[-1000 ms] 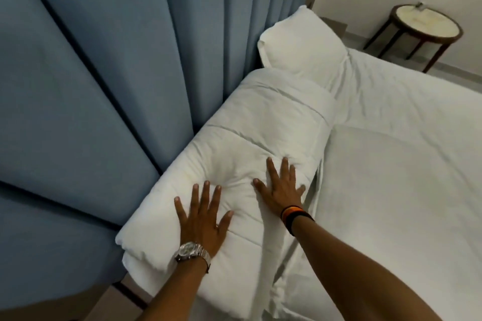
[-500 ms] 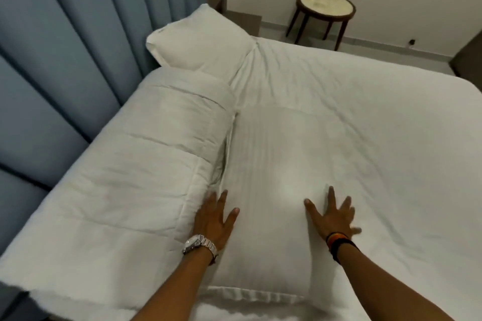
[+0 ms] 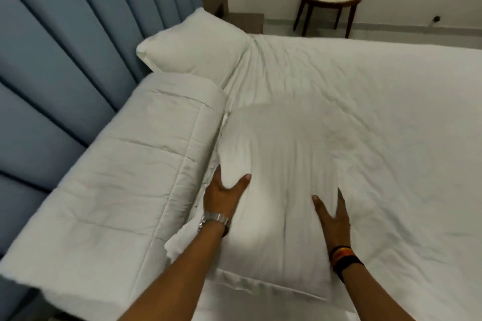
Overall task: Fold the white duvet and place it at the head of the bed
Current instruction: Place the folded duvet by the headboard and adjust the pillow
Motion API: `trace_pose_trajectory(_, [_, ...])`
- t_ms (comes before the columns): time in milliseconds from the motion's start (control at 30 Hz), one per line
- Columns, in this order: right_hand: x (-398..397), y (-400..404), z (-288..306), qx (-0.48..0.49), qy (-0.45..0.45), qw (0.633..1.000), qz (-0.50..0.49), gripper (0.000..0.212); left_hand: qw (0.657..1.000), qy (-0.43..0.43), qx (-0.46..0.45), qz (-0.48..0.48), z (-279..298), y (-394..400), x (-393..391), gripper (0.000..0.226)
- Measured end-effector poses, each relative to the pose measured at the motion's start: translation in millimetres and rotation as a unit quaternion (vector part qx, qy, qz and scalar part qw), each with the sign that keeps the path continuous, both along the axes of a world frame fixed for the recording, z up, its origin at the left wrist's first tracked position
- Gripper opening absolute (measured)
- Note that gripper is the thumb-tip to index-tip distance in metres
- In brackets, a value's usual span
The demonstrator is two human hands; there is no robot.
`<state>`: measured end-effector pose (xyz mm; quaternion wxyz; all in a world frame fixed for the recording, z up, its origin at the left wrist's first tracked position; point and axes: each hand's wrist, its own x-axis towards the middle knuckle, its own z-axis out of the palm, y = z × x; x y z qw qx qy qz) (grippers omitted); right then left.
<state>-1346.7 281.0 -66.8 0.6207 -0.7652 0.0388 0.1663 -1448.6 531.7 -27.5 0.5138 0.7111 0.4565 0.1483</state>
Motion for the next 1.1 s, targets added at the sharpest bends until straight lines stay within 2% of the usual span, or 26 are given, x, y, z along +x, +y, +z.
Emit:
trace_pose_trajectory(100, [12.2,12.8,45.0,-0.003,-0.066,0.998,-0.022,0.074,0.994,-0.057,0.087,-0.022,61.7,4.3,27.7,0.083])
trace_pose_trajectory(233, [7.3,39.8,101.4,0.043,-0.123,0.99,-0.046,0.064,0.98,-0.102,0.16,-0.053,140.3,30.0,31.6,0.086])
trace_pose_trajectory(400, [-37.1,108.4,163.5,0.106,-0.161,0.98,-0.049,0.069,0.958,-0.138,0.248,-0.048,217.8,93.6,-20.6,0.081])
trace_pose_trajectory(533, [-95.9,187.6,200.0,0.138,-0.191,0.972,-0.022,0.078,0.957,-0.128,0.259,-0.01,250.7,173.6,-91.7,0.084])
trace_pose_trajectory(633, [-151.5,254.5,194.3,0.089,-0.188,0.978,-0.006,0.079,0.957,-0.062,0.282,0.008,244.6,241.7,-152.6,0.082])
trace_pose_trajectory(700, [-192.0,297.2,174.0,0.012,-0.13,0.991,0.03,0.081,0.953,0.083,0.291,0.002,222.0,285.6,-190.5,0.088])
trace_pose_trajectory(733, [-209.5,312.8,159.7,-0.026,-0.083,0.994,0.066,0.082,0.946,0.171,0.276,-0.014,205.5,299.6,-206.0,0.092])
trace_pose_trajectory(800, [-244.4,341.6,129.5,-0.101,0.013,0.984,0.149,0.086,0.931,0.28,0.224,-0.068,162.4,319.1,-236.1,0.095])
trace_pose_trajectory(833, [-257.1,352.3,117.8,-0.136,0.026,0.977,0.164,0.089,0.925,0.296,0.218,-0.1,137.6,322.3,-247.4,0.094])
trace_pose_trajectory(867, [-266.3,362.3,110.2,-0.17,-0.005,0.972,0.162,0.091,0.918,0.301,0.222,-0.131,114.2,320.4,-256.4,0.092])
trace_pose_trajectory(967, [-263.8,383.2,98.8,-0.268,-0.15,0.931,0.197,0.089,0.911,0.259,0.291,-0.134,62.1,310.6,-268.8,0.085])
trace_pose_trajectory(1033, [-252.0,384.4,101.0,-0.319,-0.151,0.895,0.274,0.088,0.918,0.233,0.286,-0.147,63.7,310.7,-256.5,0.084])
trace_pose_trajectory(1067, [-247.2,382.5,102.7,-0.315,-0.132,0.892,0.296,0.088,0.923,0.222,0.279,-0.147,71.2,310.0,-250.1,0.084])
trace_pose_trajectory(1100, [-241.5,380.7,108.2,-0.306,-0.122,0.893,0.306,0.088,0.941,0.174,0.259,-0.129,79.5,314.2,-244.9,0.084])
